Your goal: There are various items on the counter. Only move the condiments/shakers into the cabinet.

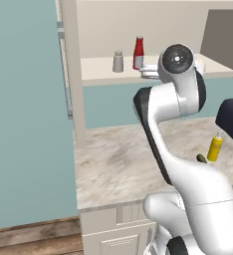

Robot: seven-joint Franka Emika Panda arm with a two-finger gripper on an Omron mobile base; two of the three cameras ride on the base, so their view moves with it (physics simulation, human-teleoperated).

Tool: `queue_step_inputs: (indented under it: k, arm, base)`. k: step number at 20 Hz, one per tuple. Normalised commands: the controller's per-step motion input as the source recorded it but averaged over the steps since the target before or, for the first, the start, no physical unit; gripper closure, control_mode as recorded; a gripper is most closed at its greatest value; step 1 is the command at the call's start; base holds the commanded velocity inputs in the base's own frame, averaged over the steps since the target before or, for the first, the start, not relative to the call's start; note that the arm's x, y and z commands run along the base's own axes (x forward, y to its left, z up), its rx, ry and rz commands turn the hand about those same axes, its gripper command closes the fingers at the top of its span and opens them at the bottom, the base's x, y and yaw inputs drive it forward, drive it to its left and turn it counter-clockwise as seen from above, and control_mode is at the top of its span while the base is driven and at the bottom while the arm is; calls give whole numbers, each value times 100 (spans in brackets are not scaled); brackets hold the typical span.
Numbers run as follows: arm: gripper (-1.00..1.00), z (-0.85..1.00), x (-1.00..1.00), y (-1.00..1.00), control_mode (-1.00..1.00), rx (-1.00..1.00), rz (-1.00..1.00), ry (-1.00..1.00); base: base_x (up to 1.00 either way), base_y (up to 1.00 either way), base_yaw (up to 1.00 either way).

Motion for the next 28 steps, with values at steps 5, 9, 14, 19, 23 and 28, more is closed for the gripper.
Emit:
queue_step_inputs:
  k: [5,9,14,19,23,28]
  arm:
    - [-100,-82,-53,-92,-100,6,-9,84]
    - [-100,-87,-23,-72,-100,0,-3,29]
    - [-100,-92,-24,-90,-100,1,0,4]
    - [-100,-100,-62,-92,-100,0,10,0]
    - [-100,-79,-64,-83,-100,2,12,-4]
    - [-100,-23,-10,-85,-100,21,17,-3]
  base:
    - [0,0,0]
    - [0,0,0]
    - [0,0,0]
    - [0,0,0]
    - [0,0,0]
    - [0,0,0]
